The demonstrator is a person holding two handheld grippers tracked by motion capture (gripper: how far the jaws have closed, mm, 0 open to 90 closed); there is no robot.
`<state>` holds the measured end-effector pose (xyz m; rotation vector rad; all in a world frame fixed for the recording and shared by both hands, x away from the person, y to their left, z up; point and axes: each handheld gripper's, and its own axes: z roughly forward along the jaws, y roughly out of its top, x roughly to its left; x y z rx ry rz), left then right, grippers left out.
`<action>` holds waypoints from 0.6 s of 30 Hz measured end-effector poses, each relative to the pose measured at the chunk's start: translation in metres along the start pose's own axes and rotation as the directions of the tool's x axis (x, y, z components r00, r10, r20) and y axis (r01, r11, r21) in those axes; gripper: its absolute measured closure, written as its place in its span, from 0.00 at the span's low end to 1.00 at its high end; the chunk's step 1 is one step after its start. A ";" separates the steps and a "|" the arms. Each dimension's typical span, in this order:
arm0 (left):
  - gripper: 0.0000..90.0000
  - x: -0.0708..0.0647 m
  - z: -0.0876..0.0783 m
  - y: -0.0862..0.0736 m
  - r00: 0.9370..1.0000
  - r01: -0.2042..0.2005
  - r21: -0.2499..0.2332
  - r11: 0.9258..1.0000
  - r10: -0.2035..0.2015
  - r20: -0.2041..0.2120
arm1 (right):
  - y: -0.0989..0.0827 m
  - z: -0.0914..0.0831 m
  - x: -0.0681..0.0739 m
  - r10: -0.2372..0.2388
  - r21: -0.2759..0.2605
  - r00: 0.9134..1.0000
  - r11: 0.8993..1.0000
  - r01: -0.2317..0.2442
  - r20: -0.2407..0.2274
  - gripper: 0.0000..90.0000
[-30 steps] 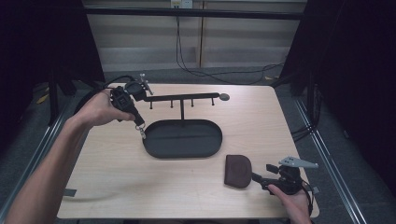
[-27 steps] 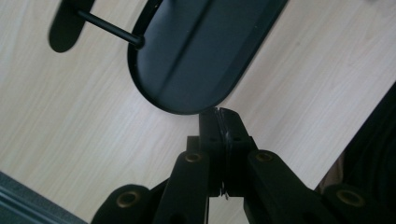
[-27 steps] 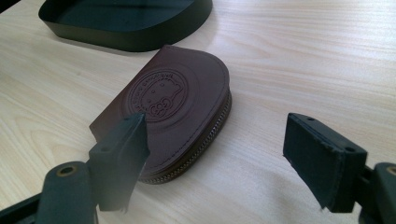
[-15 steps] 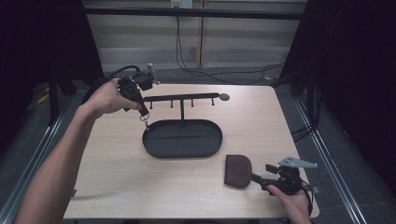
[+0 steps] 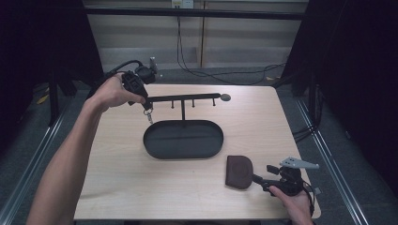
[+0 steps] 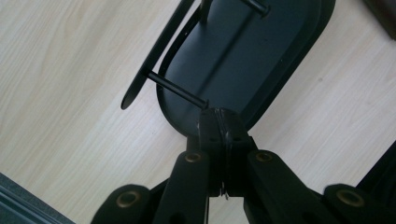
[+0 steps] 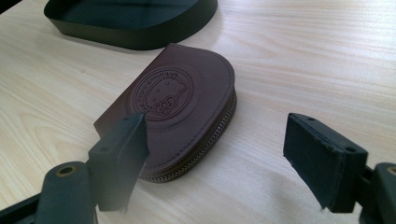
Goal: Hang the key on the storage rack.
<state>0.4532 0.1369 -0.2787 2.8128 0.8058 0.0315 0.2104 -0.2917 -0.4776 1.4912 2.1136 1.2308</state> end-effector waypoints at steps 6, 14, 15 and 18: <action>0.99 0.000 0.005 0.005 1.000 0.003 -0.009 1.000 -0.003 -0.007 | 0.000 0.000 0.000 0.002 0.001 1.000 1.000 -0.002 -0.002 0.24; 0.99 0.006 0.009 0.007 0.999 0.033 -0.010 0.999 -0.034 -0.032 | 0.000 0.000 0.000 0.000 0.000 1.000 1.000 0.000 -0.003 0.24; 0.99 0.006 0.008 0.007 0.999 0.033 -0.013 0.999 -0.033 -0.036 | 0.000 0.000 0.000 0.000 0.001 1.000 1.000 0.000 -0.003 0.24; 0.99 0.007 0.008 0.007 0.998 0.040 -0.017 0.999 -0.040 -0.038 | 0.000 0.000 0.000 0.000 0.002 1.000 1.000 0.000 -0.004 0.24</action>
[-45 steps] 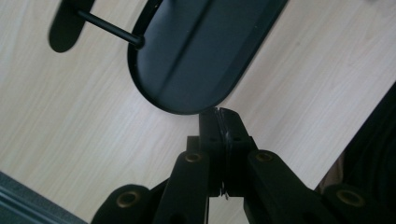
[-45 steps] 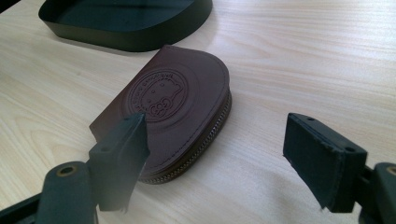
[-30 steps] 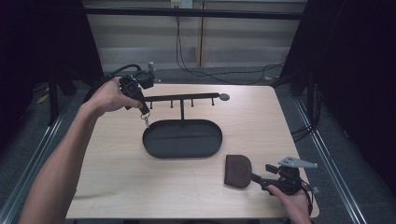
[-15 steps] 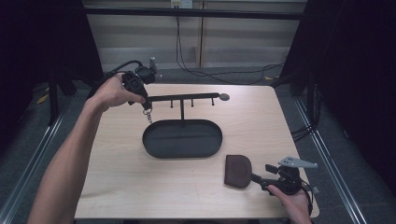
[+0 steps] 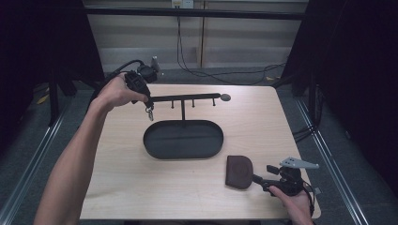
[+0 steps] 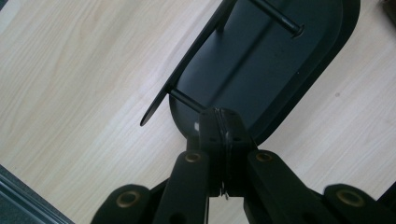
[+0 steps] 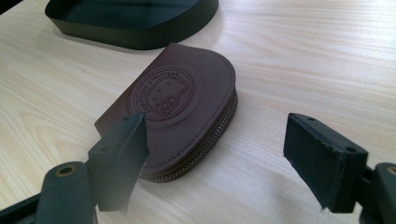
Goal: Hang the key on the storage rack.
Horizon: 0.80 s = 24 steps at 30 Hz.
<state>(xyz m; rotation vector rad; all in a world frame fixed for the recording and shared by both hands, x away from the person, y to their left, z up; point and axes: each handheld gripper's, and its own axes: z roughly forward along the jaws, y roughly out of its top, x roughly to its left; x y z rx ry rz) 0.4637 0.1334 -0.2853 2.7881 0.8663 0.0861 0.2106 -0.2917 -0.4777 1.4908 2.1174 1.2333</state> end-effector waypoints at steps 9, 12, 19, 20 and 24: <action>0.99 0.001 0.005 0.000 1.000 0.014 -0.009 1.000 -0.014 -0.009 | 0.000 0.001 0.000 0.000 0.000 1.000 1.000 0.000 0.001 0.24; 0.97 0.004 0.005 -0.004 0.999 0.036 -0.034 0.999 -0.036 0.004 | 0.001 0.001 0.000 0.003 0.004 1.000 1.000 -0.003 0.000 0.24; 0.91 0.010 0.003 -0.021 0.996 0.080 -0.098 0.992 -0.077 0.034 | 0.001 0.001 0.000 0.003 0.003 1.000 1.000 -0.003 0.004 0.24; 0.90 0.011 0.002 -0.023 0.996 0.086 -0.107 0.991 -0.082 0.039 | 0.001 0.001 0.000 0.005 0.002 1.000 1.000 -0.005 0.005 0.24; 0.82 0.012 -0.002 -0.032 0.994 0.109 -0.150 0.983 -0.104 0.043 | 0.001 0.001 0.000 0.005 0.001 1.000 1.000 -0.005 0.005 0.24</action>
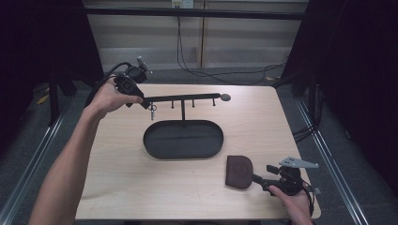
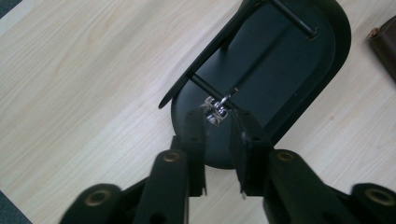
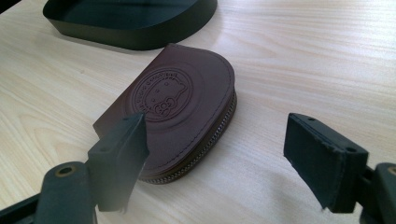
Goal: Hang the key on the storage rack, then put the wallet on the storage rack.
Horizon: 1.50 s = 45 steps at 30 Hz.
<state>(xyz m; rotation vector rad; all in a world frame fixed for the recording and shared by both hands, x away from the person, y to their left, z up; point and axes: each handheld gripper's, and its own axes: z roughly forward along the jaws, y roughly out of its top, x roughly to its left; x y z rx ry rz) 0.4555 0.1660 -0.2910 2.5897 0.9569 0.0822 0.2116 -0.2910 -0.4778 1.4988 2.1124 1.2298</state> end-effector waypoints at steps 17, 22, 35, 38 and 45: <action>0.65 -0.003 0.002 -0.040 0.997 0.071 -0.155 0.985 -0.068 0.023 | 0.000 0.000 0.000 -0.001 0.003 1.000 1.000 0.001 0.003 0.24; 0.59 -0.007 0.006 -0.052 0.998 0.061 -0.174 0.983 -0.058 0.022 | 0.000 0.000 0.000 0.000 -0.001 1.000 1.000 0.000 0.003 0.24; 0.28 -0.009 0.012 -0.095 0.994 0.107 -0.293 0.950 -0.113 -0.004 | 0.001 0.001 0.000 0.003 0.005 1.000 1.000 -0.003 0.009 0.24; 0.20 -0.012 0.011 -0.105 0.995 0.095 -0.326 0.941 -0.093 0.023 | 0.000 0.000 0.001 0.001 0.006 1.000 1.000 -0.001 0.008 0.24; 0.18 -0.027 0.021 -0.128 0.997 0.074 -0.381 0.921 -0.079 0.003 | 0.001 0.000 0.000 0.002 0.005 1.000 1.000 -0.003 0.008 0.25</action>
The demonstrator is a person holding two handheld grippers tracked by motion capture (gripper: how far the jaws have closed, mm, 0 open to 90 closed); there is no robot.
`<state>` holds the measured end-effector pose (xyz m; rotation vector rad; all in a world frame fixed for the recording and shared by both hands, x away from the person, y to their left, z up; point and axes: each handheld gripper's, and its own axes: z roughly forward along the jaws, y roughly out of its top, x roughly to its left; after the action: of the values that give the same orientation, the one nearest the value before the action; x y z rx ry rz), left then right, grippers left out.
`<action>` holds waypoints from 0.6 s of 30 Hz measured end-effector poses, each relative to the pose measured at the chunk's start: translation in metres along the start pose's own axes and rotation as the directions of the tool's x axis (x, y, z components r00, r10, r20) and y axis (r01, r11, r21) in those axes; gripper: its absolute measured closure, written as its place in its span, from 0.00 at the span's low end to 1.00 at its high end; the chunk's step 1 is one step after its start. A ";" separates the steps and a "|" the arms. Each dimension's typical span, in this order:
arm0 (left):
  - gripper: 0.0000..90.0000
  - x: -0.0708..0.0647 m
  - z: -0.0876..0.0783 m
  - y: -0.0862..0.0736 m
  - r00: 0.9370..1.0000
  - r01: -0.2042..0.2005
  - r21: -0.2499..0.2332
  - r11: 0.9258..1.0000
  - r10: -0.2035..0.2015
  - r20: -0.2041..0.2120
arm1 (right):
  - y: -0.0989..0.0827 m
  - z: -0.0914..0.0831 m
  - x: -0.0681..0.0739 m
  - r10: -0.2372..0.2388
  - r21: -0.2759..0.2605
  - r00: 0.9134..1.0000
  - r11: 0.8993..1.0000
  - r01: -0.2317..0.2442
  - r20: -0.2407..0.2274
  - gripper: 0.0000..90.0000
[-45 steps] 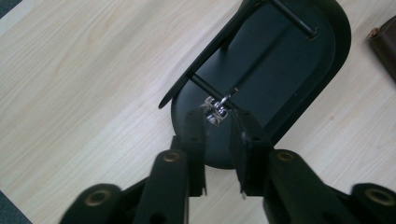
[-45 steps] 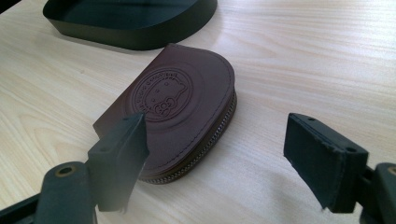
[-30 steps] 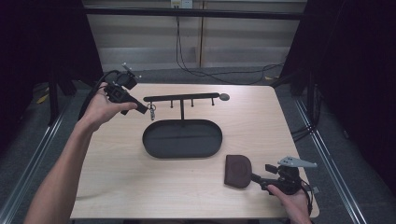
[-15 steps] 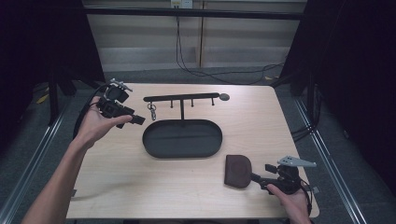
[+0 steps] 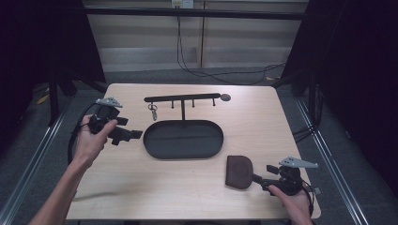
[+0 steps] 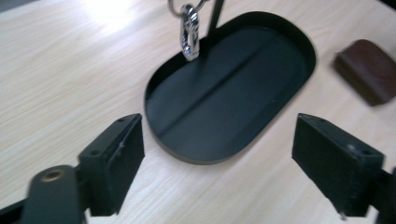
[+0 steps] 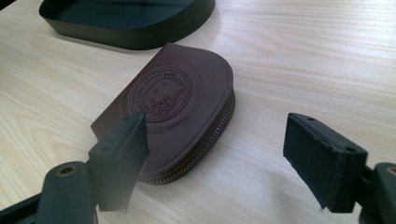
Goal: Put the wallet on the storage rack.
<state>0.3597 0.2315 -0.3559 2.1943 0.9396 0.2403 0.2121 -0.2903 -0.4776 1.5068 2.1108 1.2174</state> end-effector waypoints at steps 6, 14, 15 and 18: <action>0.19 -0.010 0.002 -0.026 0.996 0.039 -0.082 0.996 -0.045 -0.074 | 0.000 -0.001 0.000 -0.001 -0.005 1.000 1.000 0.001 0.002 0.25; 0.20 -0.010 0.004 -0.067 0.992 0.080 -0.116 0.990 -0.091 -0.087 | 0.000 0.001 -0.001 0.007 0.003 1.000 1.000 -0.007 0.001 0.25; 0.20 -0.011 0.004 -0.071 0.991 0.089 -0.122 0.988 -0.100 -0.092 | 0.000 0.001 -0.001 0.004 0.006 1.000 1.000 -0.004 0.002 0.25; 0.20 -0.015 0.003 -0.082 0.990 0.094 -0.120 0.988 -0.106 -0.092 | 0.000 0.002 0.000 0.004 0.011 1.000 1.000 -0.004 0.007 0.24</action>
<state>0.3044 0.2579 -0.4128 2.0390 1.0601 0.3483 0.2135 -0.2893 -0.4787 1.5176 2.1145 1.2026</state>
